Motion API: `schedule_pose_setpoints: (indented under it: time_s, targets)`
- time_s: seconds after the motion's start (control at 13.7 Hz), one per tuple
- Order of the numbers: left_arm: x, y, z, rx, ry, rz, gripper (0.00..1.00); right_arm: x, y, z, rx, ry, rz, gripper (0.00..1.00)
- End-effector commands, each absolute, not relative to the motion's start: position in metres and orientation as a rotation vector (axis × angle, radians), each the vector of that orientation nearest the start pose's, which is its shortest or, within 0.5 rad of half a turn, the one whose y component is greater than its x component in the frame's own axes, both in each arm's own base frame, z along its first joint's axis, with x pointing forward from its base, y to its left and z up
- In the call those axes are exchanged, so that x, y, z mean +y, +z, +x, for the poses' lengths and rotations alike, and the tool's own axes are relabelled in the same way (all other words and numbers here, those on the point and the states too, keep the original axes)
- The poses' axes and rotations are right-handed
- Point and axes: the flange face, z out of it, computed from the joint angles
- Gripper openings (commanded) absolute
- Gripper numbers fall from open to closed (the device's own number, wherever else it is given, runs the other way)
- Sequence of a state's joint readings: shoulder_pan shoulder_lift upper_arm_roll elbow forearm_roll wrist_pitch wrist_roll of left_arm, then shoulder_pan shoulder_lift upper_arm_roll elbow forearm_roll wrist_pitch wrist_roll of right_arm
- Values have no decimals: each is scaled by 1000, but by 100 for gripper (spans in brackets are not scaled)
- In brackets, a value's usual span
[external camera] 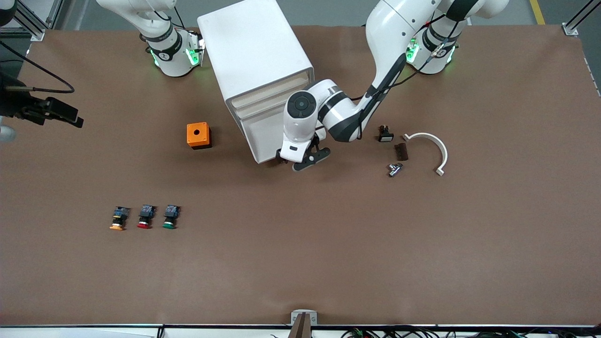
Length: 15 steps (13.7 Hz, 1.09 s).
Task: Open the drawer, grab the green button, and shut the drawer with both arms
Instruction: 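Push the open drawer shut into the cabinet with the left gripper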
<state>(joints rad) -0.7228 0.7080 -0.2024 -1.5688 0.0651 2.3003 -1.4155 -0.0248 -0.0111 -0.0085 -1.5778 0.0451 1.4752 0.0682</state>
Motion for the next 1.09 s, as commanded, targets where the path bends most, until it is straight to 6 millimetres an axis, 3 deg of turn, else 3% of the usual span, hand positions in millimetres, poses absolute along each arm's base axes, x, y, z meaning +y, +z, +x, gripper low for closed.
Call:
schedule_pose_setpoints:
  time_s: [0.0,0.15,0.44,1.02]
  targets:
    - [-565,240,430,-825,86,-3110,100,-1,622,531,111,121,-3116,100]
    - [-577,239,414,-835,128,-3112,100,1,625,530,106,111,-3120,100]
    - [-586,232,399,-899,253,-3099,100,10,627,529,83,104,-3121,100]
    - [-600,225,376,-1007,488,-3067,100,6,631,527,92,90,-3122,100]
